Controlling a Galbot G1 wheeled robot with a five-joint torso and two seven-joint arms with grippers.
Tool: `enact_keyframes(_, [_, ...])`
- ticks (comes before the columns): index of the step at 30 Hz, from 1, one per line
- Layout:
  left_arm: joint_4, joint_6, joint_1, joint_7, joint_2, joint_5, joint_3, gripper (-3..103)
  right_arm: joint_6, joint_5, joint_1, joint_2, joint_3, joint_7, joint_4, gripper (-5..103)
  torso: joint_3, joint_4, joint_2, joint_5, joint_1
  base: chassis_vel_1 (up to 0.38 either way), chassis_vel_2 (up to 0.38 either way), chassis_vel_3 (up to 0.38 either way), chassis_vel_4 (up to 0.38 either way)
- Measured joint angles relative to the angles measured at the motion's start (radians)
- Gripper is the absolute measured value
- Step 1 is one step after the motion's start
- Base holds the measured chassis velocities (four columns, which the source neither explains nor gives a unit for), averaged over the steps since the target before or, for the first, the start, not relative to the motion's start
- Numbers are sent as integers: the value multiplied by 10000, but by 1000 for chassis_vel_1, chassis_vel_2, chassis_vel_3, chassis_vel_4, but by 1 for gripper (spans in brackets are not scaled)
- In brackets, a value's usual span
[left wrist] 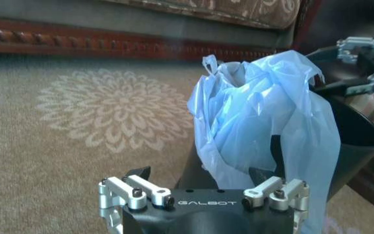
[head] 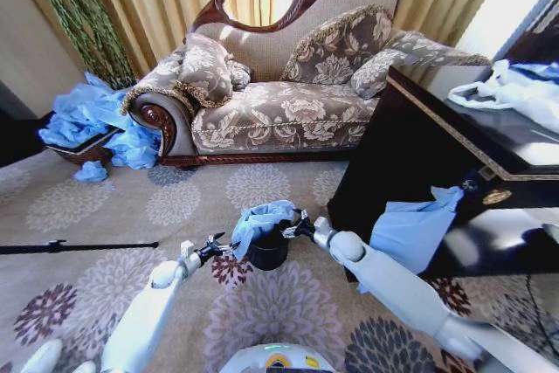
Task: Place a garbage bag over the trash bin.
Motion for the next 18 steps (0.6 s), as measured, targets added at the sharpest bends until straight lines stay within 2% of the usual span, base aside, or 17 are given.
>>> enact_keyframes(5, [-7, 7, 12, -1, -35, -5, -25, 100, -87, -287, 205, 113, -314, -32, -232, 96, 0, 1, 0, 0, 0, 0, 0, 0, 0])
enact_keyframes(7, [-7, 11, 8, -3, -65, -6, -29, 100, -170, -423, 262, 158, -429, -46, -309, 86, 0, -2, 0, 0, 0, 0, 0, 0, 0])
enact_keyframes(9, [-7, 26, -4, -5, -117, -7, -29, 100, -209, -487, 297, 254, -448, -16, -379, 80, 0, -1, 0, 0, 0, 0, 0, 0, 0])
enact_keyframes(11, [-7, 35, -5, -6, -132, -7, -29, 100, -214, -492, 313, 268, -466, -1, -380, 80, 0, 0, 0, 0, 0, 0, 0, 0, 0])
enact_keyframes(13, [-3, 44, -8, -6, -166, -6, -21, 100, -213, -509, 345, 279, -522, 27, -371, 70, 0, -2, 0, 0, 0, 0, 0, 0, 0])
enact_keyframes(14, [-3, 44, -8, -6, -166, -6, -21, 100, -213, -509, 345, 279, -522, 27, -371, 70, 0, -2, 0, 0, 0, 0, 0, 0, 0])
enact_keyframes(17, [0, 68, -7, -6, -192, 19, -17, 100, -171, -484, 347, 283, -534, 178, -256, 53, -1, -1, 0, 0, -1, 0, 0, 0, 0])
enact_keyframes(18, [0, 68, -7, -6, -192, 19, -17, 100, -171, -484, 347, 283, -534, 178, -256, 53, -1, -1, 0, 0, -1, 0, 0, 0, 0])
